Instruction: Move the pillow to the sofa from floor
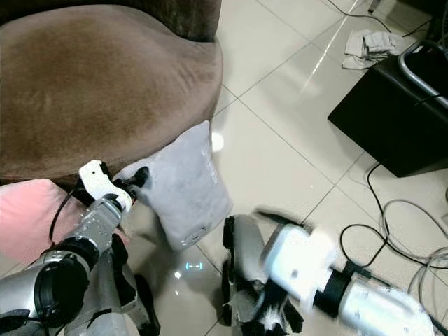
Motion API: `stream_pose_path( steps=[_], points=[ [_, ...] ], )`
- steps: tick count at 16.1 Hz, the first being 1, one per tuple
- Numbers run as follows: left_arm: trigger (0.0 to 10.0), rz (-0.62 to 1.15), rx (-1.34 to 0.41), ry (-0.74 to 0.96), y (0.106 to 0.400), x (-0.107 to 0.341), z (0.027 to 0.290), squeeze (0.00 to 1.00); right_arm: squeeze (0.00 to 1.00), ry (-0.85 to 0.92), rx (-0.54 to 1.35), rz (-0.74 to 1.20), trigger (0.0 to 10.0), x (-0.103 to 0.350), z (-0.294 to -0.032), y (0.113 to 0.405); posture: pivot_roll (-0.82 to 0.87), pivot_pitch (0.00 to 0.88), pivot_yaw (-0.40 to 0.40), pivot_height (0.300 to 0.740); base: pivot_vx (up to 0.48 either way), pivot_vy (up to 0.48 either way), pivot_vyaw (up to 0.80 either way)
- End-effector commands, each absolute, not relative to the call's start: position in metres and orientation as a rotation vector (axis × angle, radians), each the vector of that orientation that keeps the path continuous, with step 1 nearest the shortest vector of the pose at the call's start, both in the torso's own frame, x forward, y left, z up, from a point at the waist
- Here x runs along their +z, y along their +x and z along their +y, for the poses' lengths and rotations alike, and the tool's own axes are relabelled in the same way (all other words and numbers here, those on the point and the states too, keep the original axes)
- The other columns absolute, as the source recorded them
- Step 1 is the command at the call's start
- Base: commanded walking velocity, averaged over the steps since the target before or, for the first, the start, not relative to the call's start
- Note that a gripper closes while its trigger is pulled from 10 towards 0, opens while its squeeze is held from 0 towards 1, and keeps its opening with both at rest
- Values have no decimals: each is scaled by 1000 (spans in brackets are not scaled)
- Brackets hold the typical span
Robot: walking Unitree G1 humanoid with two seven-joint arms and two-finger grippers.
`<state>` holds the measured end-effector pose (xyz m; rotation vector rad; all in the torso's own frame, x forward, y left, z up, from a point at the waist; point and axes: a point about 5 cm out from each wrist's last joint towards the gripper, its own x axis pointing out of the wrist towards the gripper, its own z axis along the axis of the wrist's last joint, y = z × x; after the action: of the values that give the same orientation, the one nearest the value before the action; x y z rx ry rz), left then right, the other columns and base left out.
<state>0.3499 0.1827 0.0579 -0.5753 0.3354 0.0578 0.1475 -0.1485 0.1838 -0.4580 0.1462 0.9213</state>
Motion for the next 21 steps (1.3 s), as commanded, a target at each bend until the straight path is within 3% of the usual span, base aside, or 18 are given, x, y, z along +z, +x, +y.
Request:
stream_pose_path(
  steps=[1,8,10,11,21],
  points=[
    [10000,365,50,-574,347,52,179,0,0,-440,973,168,10000,184,-145,141,-408,376,-79,546,0,0,0],
    [9686,355,70,-546,344,52,191,0,0,-431,1001,193,10000,185,-146,135,-405,372,-79,546,0,0,0],
    [667,376,89,-494,342,49,194,0,0,-430,998,194,10000,185,-146,135,-403,371,-76,546,0,0,0],
    [0,377,94,-498,341,48,194,0,0,-429,998,192,10000,185,-145,135,-404,370,-76,546,0,0,0],
    [0,372,86,-504,341,48,194,0,0,-436,985,177,10000,186,-146,138,-405,362,-73,546,0,0,0]
  ],
)
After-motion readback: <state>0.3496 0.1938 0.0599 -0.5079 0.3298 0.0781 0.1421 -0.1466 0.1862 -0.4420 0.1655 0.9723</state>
